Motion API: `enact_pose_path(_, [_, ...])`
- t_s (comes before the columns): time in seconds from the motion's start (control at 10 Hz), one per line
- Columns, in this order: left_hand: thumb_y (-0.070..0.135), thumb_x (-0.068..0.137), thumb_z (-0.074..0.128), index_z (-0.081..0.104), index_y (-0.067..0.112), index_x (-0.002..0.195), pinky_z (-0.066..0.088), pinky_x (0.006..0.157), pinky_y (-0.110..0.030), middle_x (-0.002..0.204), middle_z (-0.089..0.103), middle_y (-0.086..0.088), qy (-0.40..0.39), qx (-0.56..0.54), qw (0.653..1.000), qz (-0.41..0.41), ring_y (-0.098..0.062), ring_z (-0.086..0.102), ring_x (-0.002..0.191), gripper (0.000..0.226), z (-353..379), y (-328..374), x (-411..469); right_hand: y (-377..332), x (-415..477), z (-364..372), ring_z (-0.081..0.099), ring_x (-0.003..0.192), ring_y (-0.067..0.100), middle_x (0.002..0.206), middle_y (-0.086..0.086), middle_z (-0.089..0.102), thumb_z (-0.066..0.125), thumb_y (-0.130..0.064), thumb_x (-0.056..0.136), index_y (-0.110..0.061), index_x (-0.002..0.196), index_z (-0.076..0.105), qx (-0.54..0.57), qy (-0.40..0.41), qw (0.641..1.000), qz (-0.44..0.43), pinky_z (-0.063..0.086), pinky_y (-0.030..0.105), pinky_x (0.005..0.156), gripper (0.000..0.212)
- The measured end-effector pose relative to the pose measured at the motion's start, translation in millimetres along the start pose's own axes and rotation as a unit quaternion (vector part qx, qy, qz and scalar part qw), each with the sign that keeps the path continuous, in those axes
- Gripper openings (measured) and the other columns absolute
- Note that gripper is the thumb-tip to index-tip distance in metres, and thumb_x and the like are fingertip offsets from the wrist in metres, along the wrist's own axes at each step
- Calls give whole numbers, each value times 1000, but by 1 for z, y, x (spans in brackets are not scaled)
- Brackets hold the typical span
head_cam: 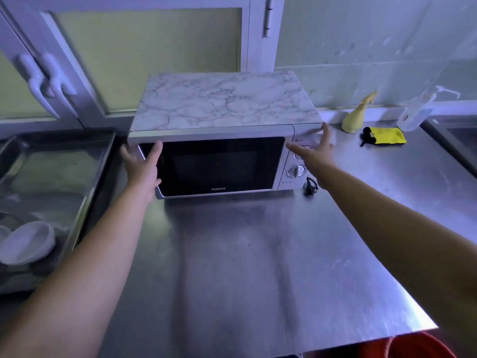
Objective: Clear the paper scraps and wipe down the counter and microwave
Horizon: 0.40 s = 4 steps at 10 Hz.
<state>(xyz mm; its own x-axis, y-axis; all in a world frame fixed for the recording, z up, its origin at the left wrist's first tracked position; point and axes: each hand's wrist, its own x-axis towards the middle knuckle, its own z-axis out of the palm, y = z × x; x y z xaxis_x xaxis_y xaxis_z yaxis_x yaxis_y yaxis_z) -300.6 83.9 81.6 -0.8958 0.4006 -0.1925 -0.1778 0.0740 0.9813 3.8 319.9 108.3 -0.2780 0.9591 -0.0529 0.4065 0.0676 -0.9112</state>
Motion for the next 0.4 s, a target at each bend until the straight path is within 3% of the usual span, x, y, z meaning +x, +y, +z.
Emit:
enact_pose_path(0.1, [68, 71, 70, -1, 41, 155, 29, 115, -53, 164, 9, 13, -9, 76, 996, -39, -17, 28, 146, 113, -18, -37, -13, 34, -35, -3, 49, 119, 24, 150, 5, 27, 83, -47, 75, -44, 154, 13, -4, -8, 1000, 9, 43, 40, 97, 105])
enact_pose_path(0.2, [62, 87, 60, 7, 29, 157, 24, 118, -47, 163, 18, 4, -49, 156, 982, -95, -23, 24, 148, 94, -26, -66, -34, 57, -69, -9, 52, 127, 28, 143, 7, 31, 80, -42, 81, -31, 153, 25, -26, -39, 999, 8, 45, 48, 107, 91])
enact_pose_path(0.3, [56, 92, 57, 28, 21, 149, 30, 109, -40, 153, 36, 0, -98, 183, 976, -72, -24, 34, 142, 72, -20, -67, -63, 65, -94, -13, 49, 129, 26, 143, 8, 37, 73, -42, 87, -23, 148, 37, -60, -64, 996, -24, 40, 43, 111, 73])
enact_pose_path(0.4, [62, 90, 55, 14, 28, 157, 23, 116, -44, 163, 20, 4, -116, 210, 969, -53, -22, 25, 148, 86, -6, -47, -94, 52, -110, -25, 46, 130, 25, 140, 7, 41, 71, -40, 89, -24, 143, 43, -58, -87, 992, -63, 39, 39, 109, 63])
